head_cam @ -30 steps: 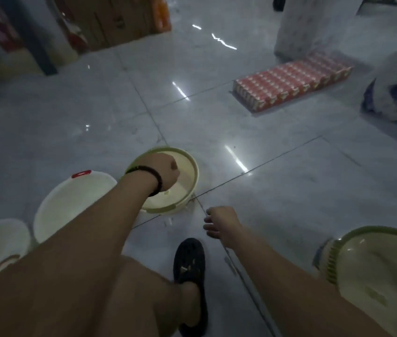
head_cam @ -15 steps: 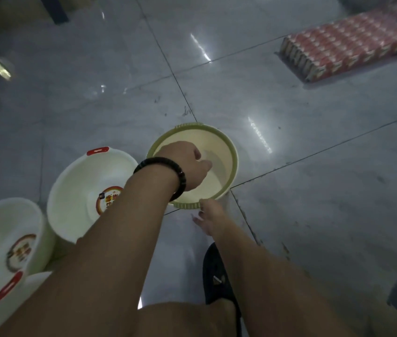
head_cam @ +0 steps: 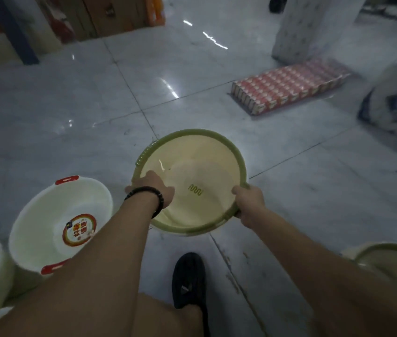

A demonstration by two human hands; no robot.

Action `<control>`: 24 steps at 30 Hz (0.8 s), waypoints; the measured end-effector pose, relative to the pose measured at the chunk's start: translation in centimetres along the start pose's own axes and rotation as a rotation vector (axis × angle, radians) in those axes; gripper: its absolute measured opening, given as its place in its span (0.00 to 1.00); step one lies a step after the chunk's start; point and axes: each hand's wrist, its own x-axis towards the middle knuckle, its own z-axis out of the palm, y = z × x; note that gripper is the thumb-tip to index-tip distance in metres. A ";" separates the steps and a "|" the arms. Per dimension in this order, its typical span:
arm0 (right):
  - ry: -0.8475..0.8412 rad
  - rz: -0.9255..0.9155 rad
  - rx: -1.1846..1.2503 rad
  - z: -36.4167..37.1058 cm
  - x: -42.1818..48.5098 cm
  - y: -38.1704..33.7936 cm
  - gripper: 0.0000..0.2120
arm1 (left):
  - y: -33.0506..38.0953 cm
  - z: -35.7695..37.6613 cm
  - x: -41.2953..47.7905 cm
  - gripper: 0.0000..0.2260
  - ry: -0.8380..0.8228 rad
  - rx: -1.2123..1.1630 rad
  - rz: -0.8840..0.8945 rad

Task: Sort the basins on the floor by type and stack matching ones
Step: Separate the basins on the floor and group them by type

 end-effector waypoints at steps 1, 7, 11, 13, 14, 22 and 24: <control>-0.001 -0.034 -0.009 -3.0 -0.9 -1.3 0.02 | 0.7 0.1 -0.9 0.33 0.032 -0.041 -0.017; 0.047 -0.184 -0.118 -22.0 -7.4 -5.2 0.05 | 7.2 0.1 -7.0 0.30 0.212 -0.395 0.247; 0.105 -0.223 -0.138 -33.2 -11.3 -3.8 0.09 | 12.3 2.8 -12.2 0.12 0.017 -0.378 0.323; 0.179 -0.247 -0.079 -38.5 -12.6 -2.5 0.09 | 15.4 4.4 -15.1 0.04 -0.049 -0.326 0.368; 0.226 -0.269 -0.049 -40.4 -12.8 -1.8 0.09 | 16.7 5.2 -16.1 0.03 -0.071 -0.313 0.380; 0.636 -0.242 0.005 -54.5 -14.3 8.0 0.23 | 24.0 18.1 -25.7 0.06 -0.241 -0.209 0.476; 0.660 -0.188 -0.065 -56.2 -14.0 10.7 0.24 | 24.5 21.3 -26.7 0.07 -0.292 -0.220 0.459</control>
